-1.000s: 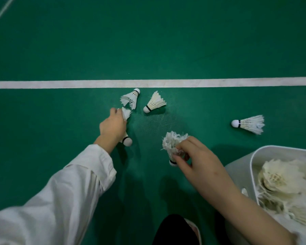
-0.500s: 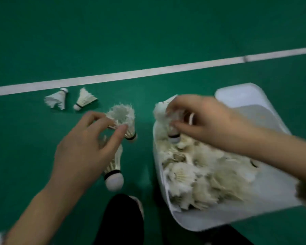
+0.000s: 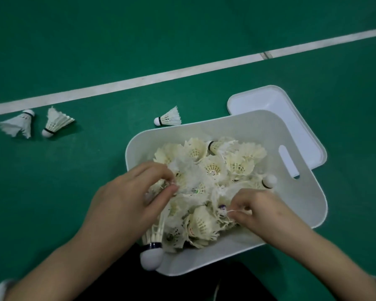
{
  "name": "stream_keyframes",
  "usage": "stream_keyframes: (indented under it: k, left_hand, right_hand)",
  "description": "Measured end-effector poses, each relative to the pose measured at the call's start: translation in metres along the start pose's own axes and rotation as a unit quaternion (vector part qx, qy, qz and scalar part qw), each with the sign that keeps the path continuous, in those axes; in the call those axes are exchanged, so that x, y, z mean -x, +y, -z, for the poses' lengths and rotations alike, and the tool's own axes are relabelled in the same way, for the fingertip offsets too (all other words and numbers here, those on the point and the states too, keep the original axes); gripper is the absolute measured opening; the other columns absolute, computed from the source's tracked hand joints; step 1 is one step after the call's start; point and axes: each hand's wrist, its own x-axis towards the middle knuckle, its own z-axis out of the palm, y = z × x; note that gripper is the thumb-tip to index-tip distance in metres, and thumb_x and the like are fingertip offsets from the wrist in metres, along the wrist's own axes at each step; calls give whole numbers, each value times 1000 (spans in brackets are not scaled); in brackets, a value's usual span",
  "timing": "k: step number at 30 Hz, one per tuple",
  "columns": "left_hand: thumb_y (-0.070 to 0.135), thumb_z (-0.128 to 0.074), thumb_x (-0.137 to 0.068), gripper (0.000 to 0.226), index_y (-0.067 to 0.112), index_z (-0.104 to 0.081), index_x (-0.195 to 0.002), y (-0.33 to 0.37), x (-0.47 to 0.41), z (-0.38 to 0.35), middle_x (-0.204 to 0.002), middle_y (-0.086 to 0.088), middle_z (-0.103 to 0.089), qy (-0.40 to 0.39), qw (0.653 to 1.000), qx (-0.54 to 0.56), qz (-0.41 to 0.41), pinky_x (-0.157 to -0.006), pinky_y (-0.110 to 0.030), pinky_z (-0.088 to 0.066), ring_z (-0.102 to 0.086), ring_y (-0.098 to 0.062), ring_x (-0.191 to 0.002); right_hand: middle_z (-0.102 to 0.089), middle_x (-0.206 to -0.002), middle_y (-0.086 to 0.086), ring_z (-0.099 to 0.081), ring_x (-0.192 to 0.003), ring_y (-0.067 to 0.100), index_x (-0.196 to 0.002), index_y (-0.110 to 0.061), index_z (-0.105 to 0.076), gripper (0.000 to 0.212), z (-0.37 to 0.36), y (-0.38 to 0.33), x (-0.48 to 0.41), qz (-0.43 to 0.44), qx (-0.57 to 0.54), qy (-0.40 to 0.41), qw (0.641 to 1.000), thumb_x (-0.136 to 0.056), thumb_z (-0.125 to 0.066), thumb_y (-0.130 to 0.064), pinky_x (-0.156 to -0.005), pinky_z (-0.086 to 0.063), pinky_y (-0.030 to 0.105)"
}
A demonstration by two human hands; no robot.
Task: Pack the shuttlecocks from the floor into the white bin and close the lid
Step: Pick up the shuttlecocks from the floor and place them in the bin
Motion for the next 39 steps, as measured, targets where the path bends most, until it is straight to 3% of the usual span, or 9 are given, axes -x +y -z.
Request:
stream_keyframes:
  k: [11, 14, 16, 20, 22, 26, 31, 35, 39]
  left_hand:
    - [57, -40, -83, 20, 40, -50, -87, 19, -2, -13, -103, 27, -55, -23, 999, -22, -39, -56, -33, -53, -61, -1, -86]
    - [55, -42, -85, 18, 38, -50, -88, 21, -3, -13, -104, 25, -55, -28, 998, -10, -60, -60, -32, -53, -61, 0, -91]
    - [52, -44, -85, 17, 36, -50, -88, 22, -4, -11, -103, 22, -54, -28, 997, 2, -73, -63, -29, -50, -59, 0, -88]
    - [53, -46, -85, 19, 35, -47, -86, 25, -4, -10, -99, 19, -54, -46, 996, 12, -74, -66, -13, -43, -53, 7, -81]
    - [59, -46, -84, 23, 39, -47, -94, 24, -2, -6, -88, 14, -55, -32, 998, 36, -36, -65, -4, -40, -53, 13, -73]
    - [63, -42, -82, 31, 41, -46, -103, 8, 0, 12, -68, 9, -58, 26, 992, 119, 25, -55, -10, -40, -57, -3, -63]
    - [51, -52, -80, 27, 42, -47, -104, -4, -3, 18, -96, 22, -57, 35, 991, 129, 12, -76, -9, -45, -59, 0, -89]
    - [32, -63, -84, 24, 42, -48, -100, -7, -1, 18, -93, 19, -57, 56, 993, 100, -6, -75, -8, -43, -58, 1, -87]
    - [32, -62, -84, 12, 35, -53, -91, -13, 4, 20, -92, 19, -57, 54, 996, 69, -18, -75, -2, -38, -55, 6, -86]
  right_hand:
    - [-52, -128, -17, -49, -119, 9, -121, -34, -56, 33, 21, 0, 1, 51, 54, -3, 997, -89, -55, -39, -101, -38, 29]
    - [-50, -119, -25, -52, -103, -4, -116, -39, -56, 31, 40, -13, 10, 124, -39, 121, 984, -85, -57, -43, -86, -43, 16]
    - [-51, -116, -25, -52, -97, -4, -110, -37, -59, 31, 37, -25, 10, 161, -91, 90, 979, -81, -56, -48, -78, -42, 9]
    - [-60, -103, -14, -59, -94, 11, -89, -25, -64, 26, 10, -38, 6, 195, -31, 109, 974, -80, -45, -41, -69, -54, 33]
    - [-60, -91, -17, -57, -85, 5, -82, -26, -64, 28, 15, -33, 6, 177, -59, 140, 973, -81, -43, -45, -66, -50, 25]
    - [-51, -69, -27, -48, -73, -2, -71, -38, -57, 21, 26, -23, 14, 135, -82, 159, 975, -78, -46, -54, -66, -36, 11]
    - [-63, -83, -13, -43, -80, 12, -82, -24, -70, 17, -21, -25, 0, 153, 66, 20, 986, -83, -59, -37, -66, -48, 31]
    - [-63, -72, -12, -49, -71, 15, -61, -23, -64, 14, -53, -28, -14, 186, 176, -35, 966, -57, -78, -22, -49, -49, 22]
    - [-59, -111, -12, -43, -101, 14, -104, -26, -64, 21, -37, -33, -11, 185, 107, -53, 975, -84, -56, -25, -86, -45, 31]
